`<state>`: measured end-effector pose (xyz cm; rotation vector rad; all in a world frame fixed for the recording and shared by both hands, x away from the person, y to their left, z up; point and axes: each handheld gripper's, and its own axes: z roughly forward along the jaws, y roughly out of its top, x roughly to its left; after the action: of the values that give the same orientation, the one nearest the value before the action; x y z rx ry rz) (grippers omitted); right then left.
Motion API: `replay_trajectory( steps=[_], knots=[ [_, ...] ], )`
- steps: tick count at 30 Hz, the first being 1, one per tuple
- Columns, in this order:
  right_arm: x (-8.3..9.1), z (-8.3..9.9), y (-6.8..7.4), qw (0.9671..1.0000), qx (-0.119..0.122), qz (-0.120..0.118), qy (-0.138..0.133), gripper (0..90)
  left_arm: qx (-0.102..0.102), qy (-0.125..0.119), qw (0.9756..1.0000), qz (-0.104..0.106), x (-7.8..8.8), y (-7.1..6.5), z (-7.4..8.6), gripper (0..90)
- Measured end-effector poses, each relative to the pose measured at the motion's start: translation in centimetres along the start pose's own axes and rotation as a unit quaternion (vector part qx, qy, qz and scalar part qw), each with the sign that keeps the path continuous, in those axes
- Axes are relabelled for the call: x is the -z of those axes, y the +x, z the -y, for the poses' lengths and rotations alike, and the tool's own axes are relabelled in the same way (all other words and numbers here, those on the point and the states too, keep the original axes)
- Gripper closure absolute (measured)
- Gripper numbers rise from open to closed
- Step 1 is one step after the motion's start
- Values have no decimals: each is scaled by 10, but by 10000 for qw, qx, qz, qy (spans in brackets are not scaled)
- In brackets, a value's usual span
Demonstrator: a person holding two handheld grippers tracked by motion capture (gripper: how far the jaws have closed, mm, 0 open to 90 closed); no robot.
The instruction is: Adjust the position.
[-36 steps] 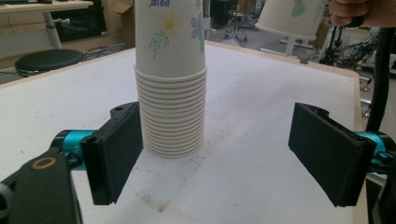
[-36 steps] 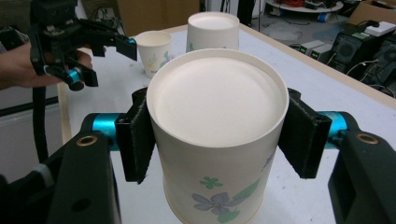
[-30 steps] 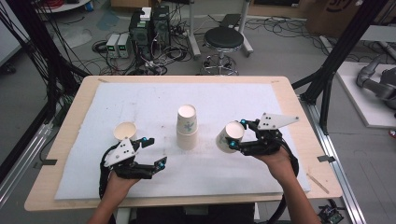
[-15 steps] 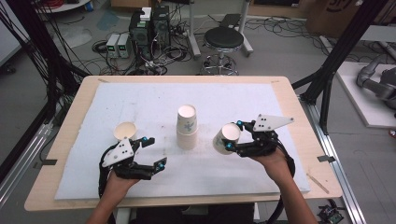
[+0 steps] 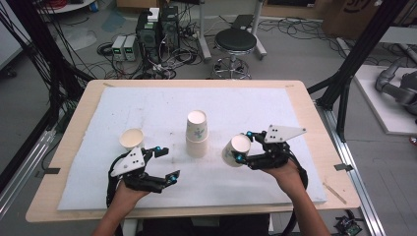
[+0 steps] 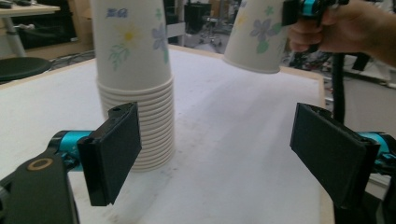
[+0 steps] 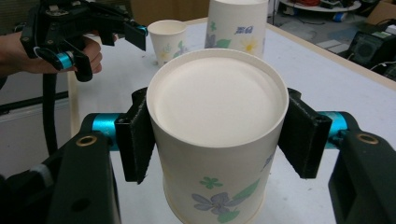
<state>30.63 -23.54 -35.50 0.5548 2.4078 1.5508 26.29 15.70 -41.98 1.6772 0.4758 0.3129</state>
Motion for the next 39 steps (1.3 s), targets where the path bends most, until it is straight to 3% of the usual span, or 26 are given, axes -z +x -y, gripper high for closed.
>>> replay_trajectory(
  steps=[2,18,39],
  knots=[
    [-2,1,3,10000,34,-68,26,357,-17,0,9999,136,-3,-2,-1,163],
    [-4,1,22,9987,160,-474,-19,357,-274,174,9974,647,-32,-18,-14,167],
    [-14,1,30,9963,200,-837,40,357,-477,395,9892,1330,-81,-29,-26,168]
  ],
)
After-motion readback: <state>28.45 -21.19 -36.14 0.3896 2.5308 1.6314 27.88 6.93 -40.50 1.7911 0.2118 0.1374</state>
